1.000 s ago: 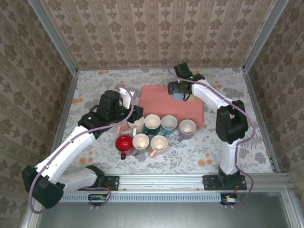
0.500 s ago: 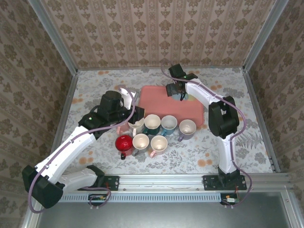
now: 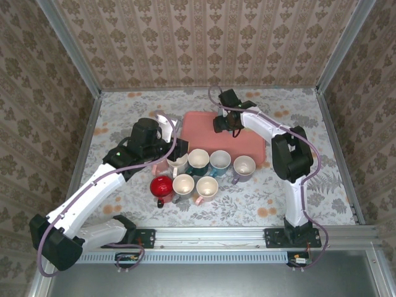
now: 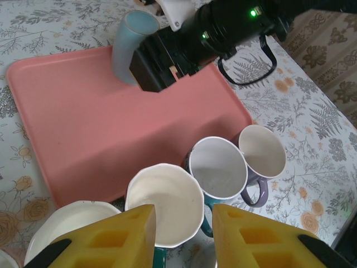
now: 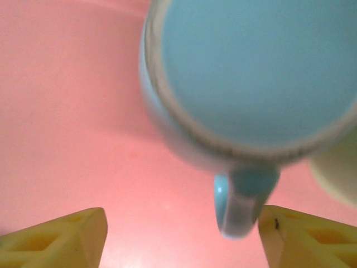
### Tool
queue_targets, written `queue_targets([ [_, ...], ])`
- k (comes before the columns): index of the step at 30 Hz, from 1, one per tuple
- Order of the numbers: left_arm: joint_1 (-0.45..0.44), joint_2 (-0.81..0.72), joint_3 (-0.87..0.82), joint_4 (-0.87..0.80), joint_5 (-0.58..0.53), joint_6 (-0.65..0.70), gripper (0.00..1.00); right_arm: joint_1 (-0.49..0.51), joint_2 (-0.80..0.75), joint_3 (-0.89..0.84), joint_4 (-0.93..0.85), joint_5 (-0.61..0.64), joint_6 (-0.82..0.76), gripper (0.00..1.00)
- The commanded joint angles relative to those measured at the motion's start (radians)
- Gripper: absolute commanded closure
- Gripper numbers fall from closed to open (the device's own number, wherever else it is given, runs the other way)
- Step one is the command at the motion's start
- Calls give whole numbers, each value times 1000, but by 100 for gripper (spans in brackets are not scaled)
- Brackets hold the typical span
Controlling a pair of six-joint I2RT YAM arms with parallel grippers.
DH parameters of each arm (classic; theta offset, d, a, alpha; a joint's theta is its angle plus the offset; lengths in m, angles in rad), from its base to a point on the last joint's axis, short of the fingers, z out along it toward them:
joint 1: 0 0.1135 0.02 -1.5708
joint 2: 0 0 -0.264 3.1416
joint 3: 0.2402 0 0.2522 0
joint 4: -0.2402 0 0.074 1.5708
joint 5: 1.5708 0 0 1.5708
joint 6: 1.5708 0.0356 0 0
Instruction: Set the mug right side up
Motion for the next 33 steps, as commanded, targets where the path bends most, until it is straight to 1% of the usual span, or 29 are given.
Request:
queue_targets([
  [1, 2, 11, -10, 31, 13, 4, 67, -2, -74, -26, 20, 3, 14, 32],
  [4, 4, 19, -9, 32, 19, 3, 67, -11, -50, -9, -8, 49, 26, 37],
  [8, 6, 25, -10, 33, 15, 4, 67, -18, -1, 39, -29, 82, 48, 39],
  [12, 8, 34, -9, 32, 17, 4, 67, -23, 65, 115, -63, 111, 53, 47],
  [17, 9, 36, -9, 29, 4, 15, 68, -28, 133, 186, -89, 107, 56, 59],
  [23, 8, 40, -11, 25, -4, 20, 68, -33, 172, 210, -96, 96, 70, 69],
  [26, 8, 42, -10, 25, 2, 22, 68, -35, 172, 207, -95, 99, 75, 70],
  [29, 8, 42, -10, 24, 4, 22, 68, -36, 168, 207, -95, 100, 72, 83],
  [32, 8, 42, -8, 23, 0, 26, 69, -38, 148, 201, -92, 95, 76, 98],
  [33, 8, 41, -8, 21, -1, 27, 69, -37, 129, 189, -81, 87, 79, 100],
])
